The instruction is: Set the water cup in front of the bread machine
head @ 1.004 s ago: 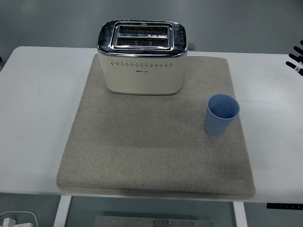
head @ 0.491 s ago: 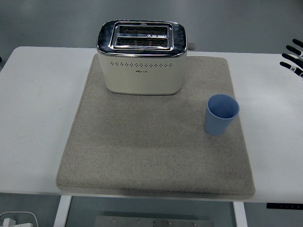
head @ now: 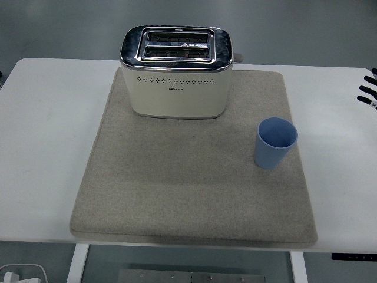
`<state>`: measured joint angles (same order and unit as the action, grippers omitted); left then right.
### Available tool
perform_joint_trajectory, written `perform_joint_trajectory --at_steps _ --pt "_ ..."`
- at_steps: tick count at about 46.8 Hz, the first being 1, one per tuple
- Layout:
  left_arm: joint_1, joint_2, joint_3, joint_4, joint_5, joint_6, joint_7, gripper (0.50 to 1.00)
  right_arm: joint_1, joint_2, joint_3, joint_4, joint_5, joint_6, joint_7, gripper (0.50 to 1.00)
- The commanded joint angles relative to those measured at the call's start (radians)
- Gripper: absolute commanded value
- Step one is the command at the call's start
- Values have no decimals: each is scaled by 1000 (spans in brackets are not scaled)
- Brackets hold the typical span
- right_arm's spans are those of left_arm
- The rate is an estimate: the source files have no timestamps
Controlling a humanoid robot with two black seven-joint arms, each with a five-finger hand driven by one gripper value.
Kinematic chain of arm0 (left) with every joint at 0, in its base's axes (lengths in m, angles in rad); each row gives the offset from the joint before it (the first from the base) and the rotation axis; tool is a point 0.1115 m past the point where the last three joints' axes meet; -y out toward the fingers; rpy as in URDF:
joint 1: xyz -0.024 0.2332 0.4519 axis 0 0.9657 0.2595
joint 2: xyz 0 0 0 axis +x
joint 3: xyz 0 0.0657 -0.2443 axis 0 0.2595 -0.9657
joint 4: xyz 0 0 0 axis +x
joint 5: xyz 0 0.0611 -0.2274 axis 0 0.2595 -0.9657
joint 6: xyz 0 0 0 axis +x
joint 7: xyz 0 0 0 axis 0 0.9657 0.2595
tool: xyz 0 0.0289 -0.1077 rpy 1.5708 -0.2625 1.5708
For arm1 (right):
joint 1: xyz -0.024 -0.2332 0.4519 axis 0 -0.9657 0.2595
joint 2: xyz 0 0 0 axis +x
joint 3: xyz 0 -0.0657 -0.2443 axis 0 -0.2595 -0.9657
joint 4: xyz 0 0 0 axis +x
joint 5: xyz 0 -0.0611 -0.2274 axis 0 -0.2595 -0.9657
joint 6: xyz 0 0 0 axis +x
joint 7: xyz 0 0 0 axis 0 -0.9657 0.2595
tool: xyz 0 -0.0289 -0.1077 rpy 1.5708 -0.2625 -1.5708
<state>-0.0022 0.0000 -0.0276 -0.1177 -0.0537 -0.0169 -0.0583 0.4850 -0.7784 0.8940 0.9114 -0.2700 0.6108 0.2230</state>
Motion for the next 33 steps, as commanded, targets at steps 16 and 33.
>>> perform_joint_trajectory --at_steps 16,33 --pt "-1 0 0 1 0 0 0 1000 -34 82 8 3 -31 0 -1 930" --pt "-1 0 0 0 0 0 0 1000 -20 93 13 0 -178 0 -1 930"
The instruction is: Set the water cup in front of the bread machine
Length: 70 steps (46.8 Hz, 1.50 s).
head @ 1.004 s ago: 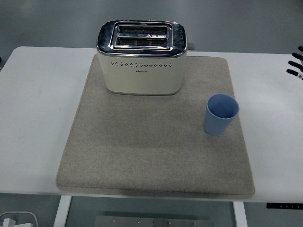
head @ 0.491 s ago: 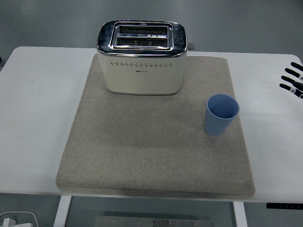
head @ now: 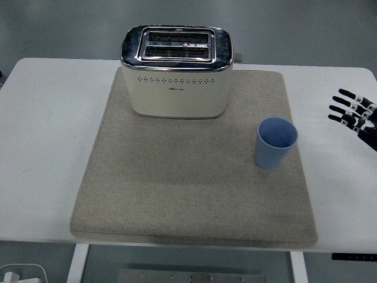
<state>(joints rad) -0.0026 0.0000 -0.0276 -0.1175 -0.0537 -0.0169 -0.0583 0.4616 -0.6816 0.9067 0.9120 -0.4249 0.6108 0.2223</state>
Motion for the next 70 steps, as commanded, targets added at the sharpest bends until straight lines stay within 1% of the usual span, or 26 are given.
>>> perform_joint_trajectory --at_steps 1,19,33,41,46,54,66,70 --pt "-1 0 0 1 0 0 0 1000 5 -4 0 -1 -29 0 0 930" --pt "-1 0 0 -1 0 0 0 1000 17 -12 20 -8 -120 0 0 930" --pt "0 0 0 -1 0 0 0 1000 32 -15 20 -48 -121 0 0 930" --pt "-1 0 0 -1 0 0 0 1000 35 -15 21 -48 -115 0 0 930" --pt "1 0 0 1 0 0 0 1000 64 -13 23 -56 -115 0 0 930" --pt "1 0 0 -1 0 0 0 1000 69 -12 23 -59 -117 0 2 930" --pt "0 0 0 -1 0 0 0 1000 60 5 24 -53 -120 0 3 930" --pt "-1 0 0 -1 0 0 0 1000 55 34 24 -51 -120 0 6 930"
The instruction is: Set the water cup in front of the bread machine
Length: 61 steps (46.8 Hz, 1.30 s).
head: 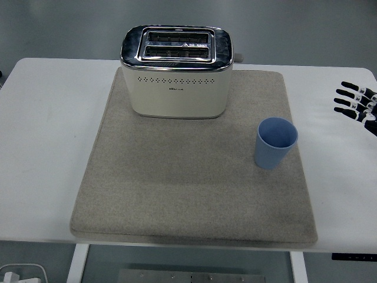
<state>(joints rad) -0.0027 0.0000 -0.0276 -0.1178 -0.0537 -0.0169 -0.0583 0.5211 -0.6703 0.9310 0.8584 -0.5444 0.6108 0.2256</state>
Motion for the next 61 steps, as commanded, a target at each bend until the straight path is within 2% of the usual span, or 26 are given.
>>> perform_joint_trajectory --at_steps 1,4,16,33,47,53,61 --pt "0 0 0 0 0 0 0 1000 -6 31 0 2 0 0 4 930" --pt "1 0 0 0 0 0 0 1000 -7 52 0 2 -2 0 12 930" --pt "0 0 0 0 0 0 0 1000 -24 57 3 2 14 0 60 930" --pt "1 0 0 0 0 0 0 1000 -47 81 3 4 12 0 60 930" --pt "1 0 0 0 0 0 0 1000 16 74 60 -16 15 0 60 930" --pt "0 0 0 0 0 0 0 1000 66 66 52 -48 15 0 60 930" --pt "0 0 0 0 0 0 0 1000 76 64 40 -70 20 0 63 932"
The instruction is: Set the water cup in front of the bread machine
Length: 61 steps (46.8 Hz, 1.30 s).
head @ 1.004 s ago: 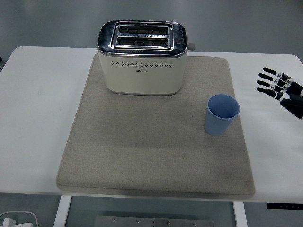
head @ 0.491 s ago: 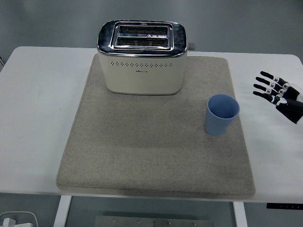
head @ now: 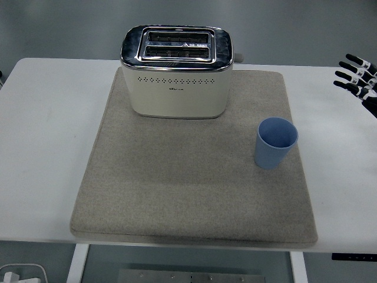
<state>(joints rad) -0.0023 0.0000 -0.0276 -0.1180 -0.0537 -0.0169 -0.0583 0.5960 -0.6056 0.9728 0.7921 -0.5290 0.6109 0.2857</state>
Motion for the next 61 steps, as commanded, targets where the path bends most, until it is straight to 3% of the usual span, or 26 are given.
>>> perform_joint_trajectory --at_steps 1,10,19,37,50,61 --pt "-1 0 0 0 0 0 0 1000 1 1 -2 -2 6 0 3 932" --pt "1 0 0 0 0 0 0 1000 5 -6 -2 -4 113 0 6 932" --pt "1 0 0 0 0 0 0 1000 38 -74 -5 -19 129 -2 6 932" --pt "-1 0 0 0 0 0 0 1000 82 -52 -19 -28 129 -243 7 930" --pt "-1 0 0 0 0 0 0 1000 157 -23 -34 -115 101 -315 4 930" --pt "-1 0 0 1 0 0 0 1000 284 -9 -212 -186 76 -368 6 928"
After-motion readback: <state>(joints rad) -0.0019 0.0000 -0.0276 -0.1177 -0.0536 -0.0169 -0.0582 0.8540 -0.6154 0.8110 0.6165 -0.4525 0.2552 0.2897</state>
